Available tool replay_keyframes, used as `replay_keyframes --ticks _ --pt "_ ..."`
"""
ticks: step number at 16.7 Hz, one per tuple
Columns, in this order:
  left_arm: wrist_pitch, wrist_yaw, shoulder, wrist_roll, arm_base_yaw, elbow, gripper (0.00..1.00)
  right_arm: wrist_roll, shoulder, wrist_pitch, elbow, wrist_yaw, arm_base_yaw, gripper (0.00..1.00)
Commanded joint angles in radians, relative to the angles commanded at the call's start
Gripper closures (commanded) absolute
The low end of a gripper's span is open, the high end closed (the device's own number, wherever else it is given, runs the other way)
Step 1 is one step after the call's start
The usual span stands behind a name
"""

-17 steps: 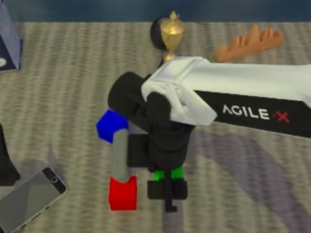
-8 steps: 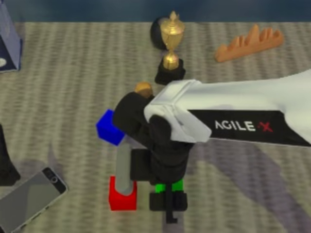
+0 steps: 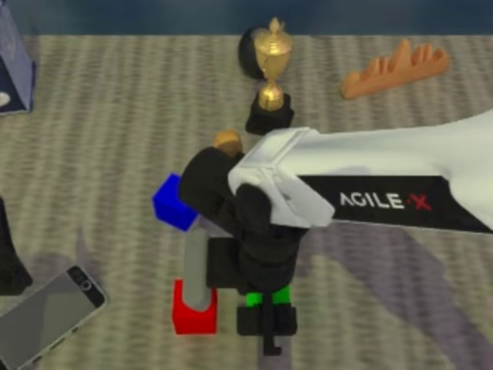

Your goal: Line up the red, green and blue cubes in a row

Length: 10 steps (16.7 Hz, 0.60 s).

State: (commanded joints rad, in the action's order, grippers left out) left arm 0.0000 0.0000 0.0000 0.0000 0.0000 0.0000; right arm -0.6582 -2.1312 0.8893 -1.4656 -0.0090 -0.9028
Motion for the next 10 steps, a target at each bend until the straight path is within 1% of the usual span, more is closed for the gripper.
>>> replay_keyframes --ticks 5,6,10 --pt "0.000 0.000 0.000 0.000 0.000 0.000 0.00 0.000 0.000 0.000 0.000 0.000 0.000 0.02" --pt "0.000 0.000 0.000 0.000 0.000 0.000 0.00 0.000 0.000 0.000 0.000 0.000 0.000 0.00" --pt "0.000 0.000 0.000 0.000 0.000 0.000 0.00 0.000 0.000 0.000 0.000 0.000 0.000 0.00"
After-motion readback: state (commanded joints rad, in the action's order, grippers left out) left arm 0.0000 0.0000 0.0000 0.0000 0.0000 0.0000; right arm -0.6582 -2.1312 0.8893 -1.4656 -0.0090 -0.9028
